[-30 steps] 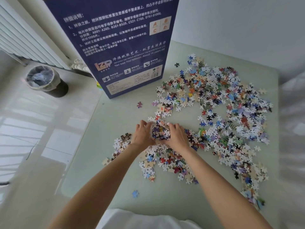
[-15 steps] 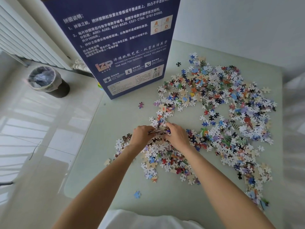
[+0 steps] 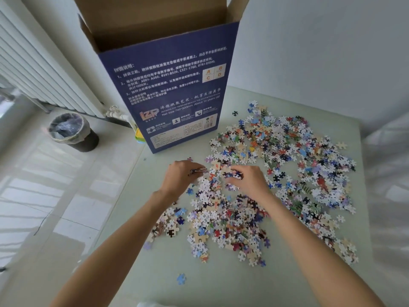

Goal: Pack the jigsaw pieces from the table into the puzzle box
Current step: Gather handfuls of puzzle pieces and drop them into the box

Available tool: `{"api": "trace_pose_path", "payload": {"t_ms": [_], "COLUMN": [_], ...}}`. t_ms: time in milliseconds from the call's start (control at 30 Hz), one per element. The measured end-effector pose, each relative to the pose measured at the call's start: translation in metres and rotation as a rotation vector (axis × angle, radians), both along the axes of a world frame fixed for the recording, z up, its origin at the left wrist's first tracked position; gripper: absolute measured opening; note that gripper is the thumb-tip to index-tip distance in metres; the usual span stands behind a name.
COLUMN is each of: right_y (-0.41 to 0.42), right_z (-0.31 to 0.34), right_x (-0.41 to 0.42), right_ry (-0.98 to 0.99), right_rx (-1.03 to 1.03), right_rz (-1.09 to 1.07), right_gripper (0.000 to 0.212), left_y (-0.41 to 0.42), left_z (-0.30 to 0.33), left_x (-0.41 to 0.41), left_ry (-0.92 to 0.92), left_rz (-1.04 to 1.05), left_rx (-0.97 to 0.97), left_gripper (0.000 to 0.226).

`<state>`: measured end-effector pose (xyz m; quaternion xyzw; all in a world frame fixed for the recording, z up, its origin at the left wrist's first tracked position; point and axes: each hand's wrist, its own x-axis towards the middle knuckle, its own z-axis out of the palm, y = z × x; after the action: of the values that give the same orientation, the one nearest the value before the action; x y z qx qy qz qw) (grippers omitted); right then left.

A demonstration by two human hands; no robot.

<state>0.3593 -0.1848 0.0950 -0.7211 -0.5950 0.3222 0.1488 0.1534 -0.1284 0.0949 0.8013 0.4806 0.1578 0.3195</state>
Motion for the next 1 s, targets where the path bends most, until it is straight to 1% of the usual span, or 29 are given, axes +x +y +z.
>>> {"api": "trace_pose_path", "payload": {"t_ms": [100,233,333,367,467,600,700,800,933,1000], "right_y": [0.027,0.077,0.12,0.134,0.174,0.213,0.222,0.228,0.234,0.236], "right_z": [0.063,0.15,0.196,0.209,0.239,0.247,0.246,0.241,0.238,0.238], "right_x": [0.004,0.005,0.003,0.001,-0.009,-0.023,-0.03,-0.03,-0.032,-0.032], "right_ry": [0.023,0.11,0.097,0.082,0.083,0.06,-0.029,-0.151,-0.24,-0.261], "right_rx": [0.145,0.391,0.566,0.628,0.793,0.858,0.82,0.74,0.654,0.629], "right_rz": [0.024,0.019,0.064,0.073,0.097,0.151,0.289,0.39,0.421,0.416], "right_gripper": [0.049,0.039,0.033,0.032,0.027,0.023,0.02,0.023,0.032,0.035], "left_y": [0.026,0.07,0.1,0.11,0.139,0.161,0.164,0.167,0.17,0.17], "left_z": [0.062,0.161,0.227,0.241,0.256,0.237,0.226,0.225,0.227,0.227], "left_x": [-0.006,-0.016,-0.024,-0.026,-0.029,-0.023,-0.021,-0.023,-0.025,-0.025], "left_ry": [-0.094,-0.143,-0.187,-0.193,-0.137,0.049,0.164,0.266,0.27,0.267], "left_rz": [-0.011,-0.03,0.022,0.051,0.128,0.117,0.086,0.134,0.156,0.156], "left_rx": [0.232,0.58,0.829,0.869,0.842,0.741,0.717,0.708,0.642,0.642], "left_gripper": [0.022,0.022,0.021,0.021,0.021,0.024,0.026,0.027,0.027,0.027]}}
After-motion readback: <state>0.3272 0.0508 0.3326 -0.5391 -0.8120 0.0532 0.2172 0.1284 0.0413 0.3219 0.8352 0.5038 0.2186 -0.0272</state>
